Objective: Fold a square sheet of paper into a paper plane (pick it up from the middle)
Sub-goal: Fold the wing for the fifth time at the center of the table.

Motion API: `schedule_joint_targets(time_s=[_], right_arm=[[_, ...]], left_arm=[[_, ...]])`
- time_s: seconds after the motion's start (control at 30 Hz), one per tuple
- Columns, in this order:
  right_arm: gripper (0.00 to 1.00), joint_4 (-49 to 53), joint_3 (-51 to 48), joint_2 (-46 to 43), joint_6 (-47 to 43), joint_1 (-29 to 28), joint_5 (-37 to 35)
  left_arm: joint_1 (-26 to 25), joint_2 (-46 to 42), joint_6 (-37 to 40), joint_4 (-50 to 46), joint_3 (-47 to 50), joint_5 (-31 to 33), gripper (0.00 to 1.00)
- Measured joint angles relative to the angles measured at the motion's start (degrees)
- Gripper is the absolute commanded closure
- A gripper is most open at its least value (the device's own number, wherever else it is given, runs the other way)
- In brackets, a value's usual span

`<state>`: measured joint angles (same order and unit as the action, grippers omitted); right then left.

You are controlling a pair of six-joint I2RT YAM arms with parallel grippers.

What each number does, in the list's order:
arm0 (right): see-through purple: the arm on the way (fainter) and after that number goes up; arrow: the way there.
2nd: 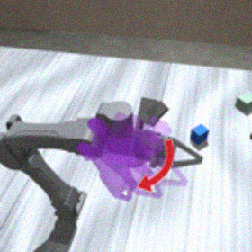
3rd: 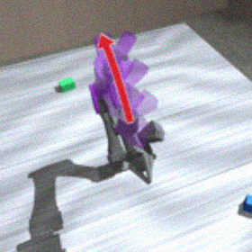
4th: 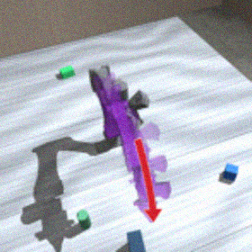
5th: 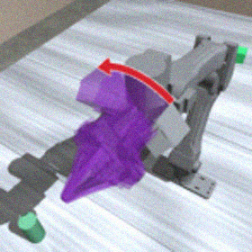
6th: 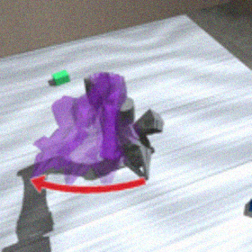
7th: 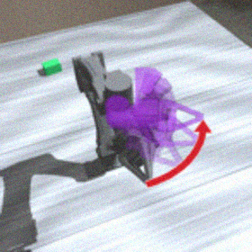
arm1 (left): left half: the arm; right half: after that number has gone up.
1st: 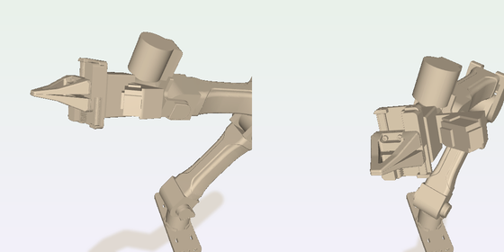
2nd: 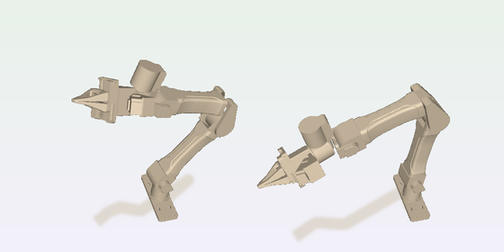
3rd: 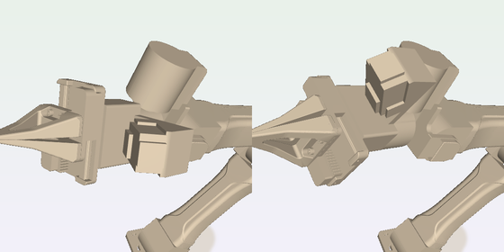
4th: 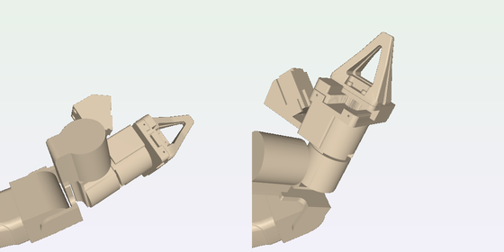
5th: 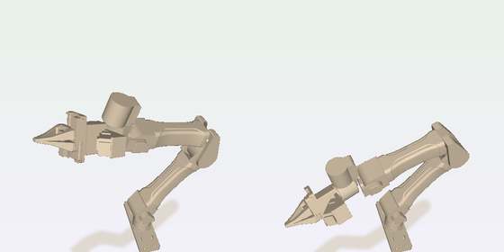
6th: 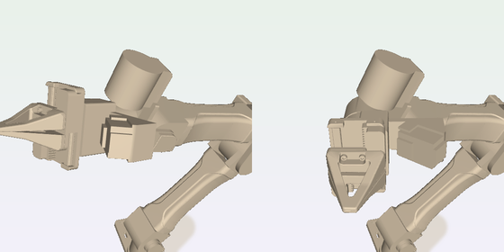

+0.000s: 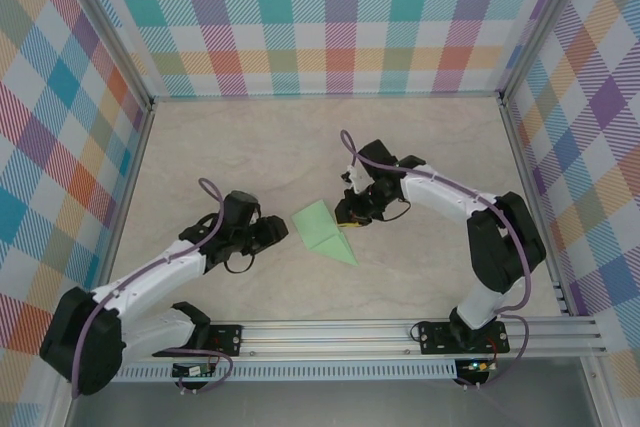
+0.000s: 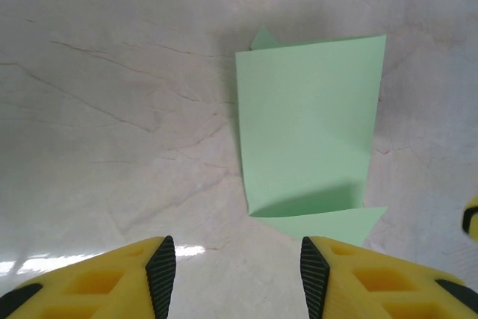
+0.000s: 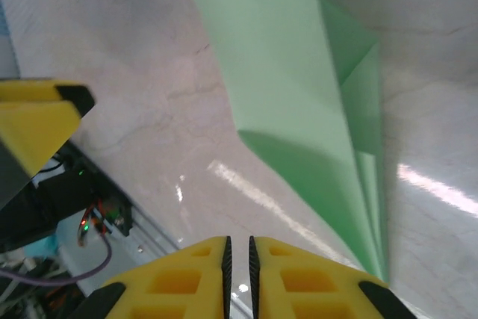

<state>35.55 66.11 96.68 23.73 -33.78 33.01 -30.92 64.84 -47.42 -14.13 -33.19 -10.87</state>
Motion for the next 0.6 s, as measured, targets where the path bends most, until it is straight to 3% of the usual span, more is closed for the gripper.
schedule_joint_targets(time_s=[0.2, 0.6], right_arm=[[0.86, -4.6, -1.8, 0.7, -0.6, -0.2, 7.4], [0.86, -8.8, -2.5, 9.1, -2.2, 0.3, 9.5]], left_arm=[[0.0, 9.2, -1.2, 5.1, -4.1, -3.3, 0.52], [-0.3, 21.5, -1.2, 7.4, -12.6, -5.2, 0.56]])
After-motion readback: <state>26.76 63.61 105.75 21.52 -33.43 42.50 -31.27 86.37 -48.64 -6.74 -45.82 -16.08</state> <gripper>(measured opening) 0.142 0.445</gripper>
